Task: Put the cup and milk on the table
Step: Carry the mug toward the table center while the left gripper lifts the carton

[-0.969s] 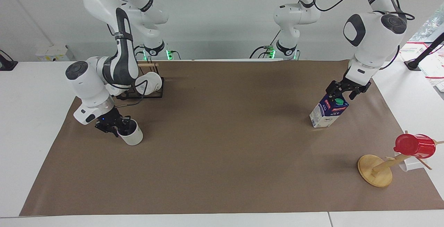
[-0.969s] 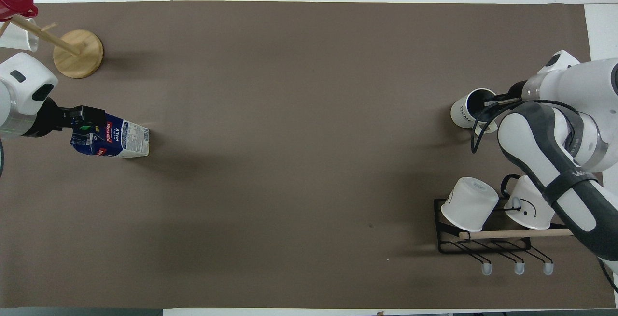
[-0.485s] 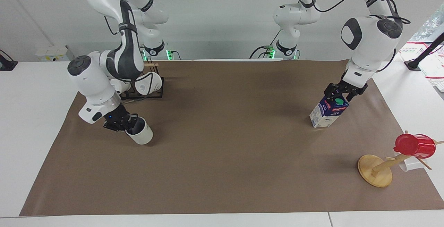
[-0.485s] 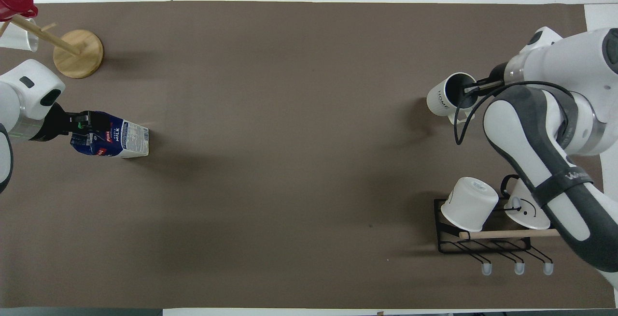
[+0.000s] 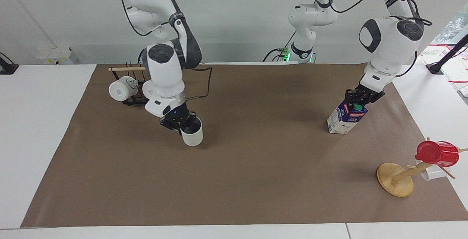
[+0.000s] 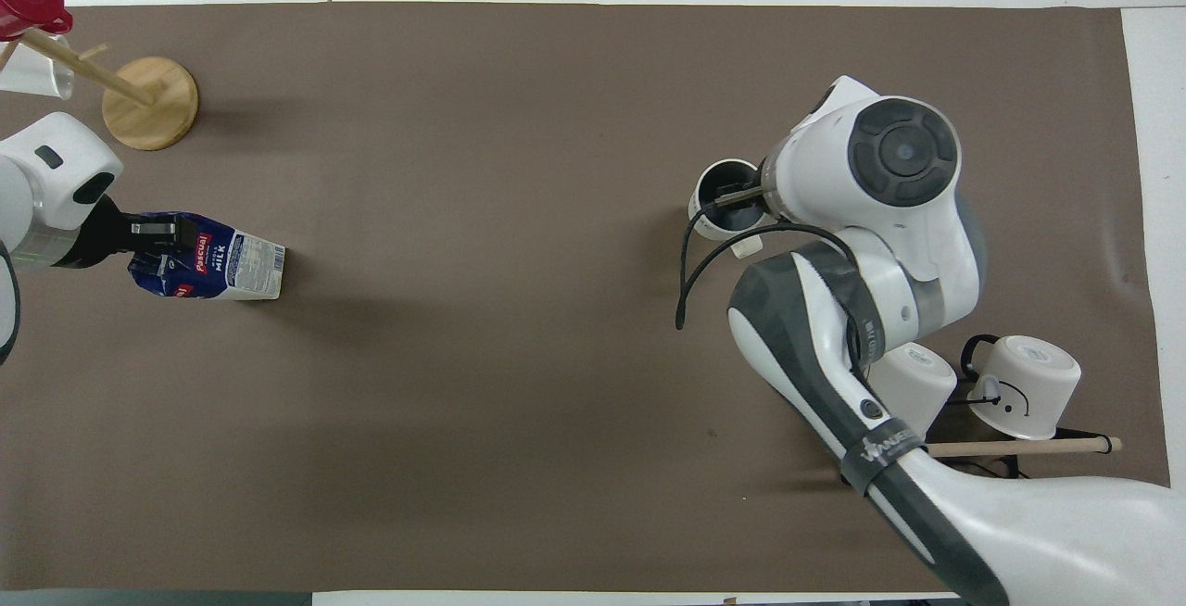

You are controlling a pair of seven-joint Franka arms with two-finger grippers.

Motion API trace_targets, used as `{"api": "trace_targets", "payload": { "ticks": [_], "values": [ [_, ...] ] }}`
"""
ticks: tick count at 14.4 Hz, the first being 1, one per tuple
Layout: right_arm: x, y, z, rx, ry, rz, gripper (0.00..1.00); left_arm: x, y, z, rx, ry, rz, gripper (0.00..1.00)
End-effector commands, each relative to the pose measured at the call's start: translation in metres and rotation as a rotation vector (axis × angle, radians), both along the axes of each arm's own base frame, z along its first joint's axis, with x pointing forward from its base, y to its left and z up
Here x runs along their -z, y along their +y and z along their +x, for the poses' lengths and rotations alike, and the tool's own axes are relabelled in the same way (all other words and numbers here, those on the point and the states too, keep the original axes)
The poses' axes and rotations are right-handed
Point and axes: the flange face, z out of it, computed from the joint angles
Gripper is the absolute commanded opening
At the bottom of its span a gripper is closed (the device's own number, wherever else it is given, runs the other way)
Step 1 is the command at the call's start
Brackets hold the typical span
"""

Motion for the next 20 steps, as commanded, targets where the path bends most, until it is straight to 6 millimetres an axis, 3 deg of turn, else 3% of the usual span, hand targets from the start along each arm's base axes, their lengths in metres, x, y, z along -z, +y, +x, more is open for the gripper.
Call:
{"api": "trace_targets", "payload": {
  "ticks": [1,4,7,11,12,13,15,18,20],
  "values": [
    [0.017,0.034,-0.009,0.03,-0.023,0.011,0.0,-0.048,0.002,0.003,0.013,-0.023,-0.016,0.0],
    [0.036,0.061,-0.02,-0.012,-0.03,0.015,0.0,-0.082,-0.002,0.004,0.024,-0.018,-0.01,0.0],
    [0.051,0.061,-0.027,-0.057,-0.043,0.018,0.0,-0.099,-0.016,0.003,0.04,-0.017,-0.008,0.0],
    [0.062,0.059,-0.031,-0.071,-0.037,0.015,0.0,-0.098,-0.083,-0.001,0.087,-0.031,0.015,0.0],
    [0.061,0.059,-0.031,-0.069,-0.037,0.015,0.27,-0.094,-0.109,0.0,0.09,-0.048,0.046,0.0],
    [0.061,0.058,-0.031,-0.063,-0.034,0.014,0.99,-0.091,-0.137,-0.002,0.042,-0.066,0.038,0.0],
    [0.044,0.049,-0.023,-0.039,-0.05,0.02,1.0,-0.077,-0.194,-0.004,-0.006,-0.087,0.012,0.0],
    [-0.009,0.009,-0.002,0.045,-0.036,-0.003,1.0,-0.054,-0.268,-0.003,-0.044,-0.067,0.002,0.0],
    [-0.052,-0.031,0.022,0.128,-0.007,-0.024,1.0,-0.039,-0.313,-0.003,-0.053,-0.073,0.016,0.0]
  ]
}}
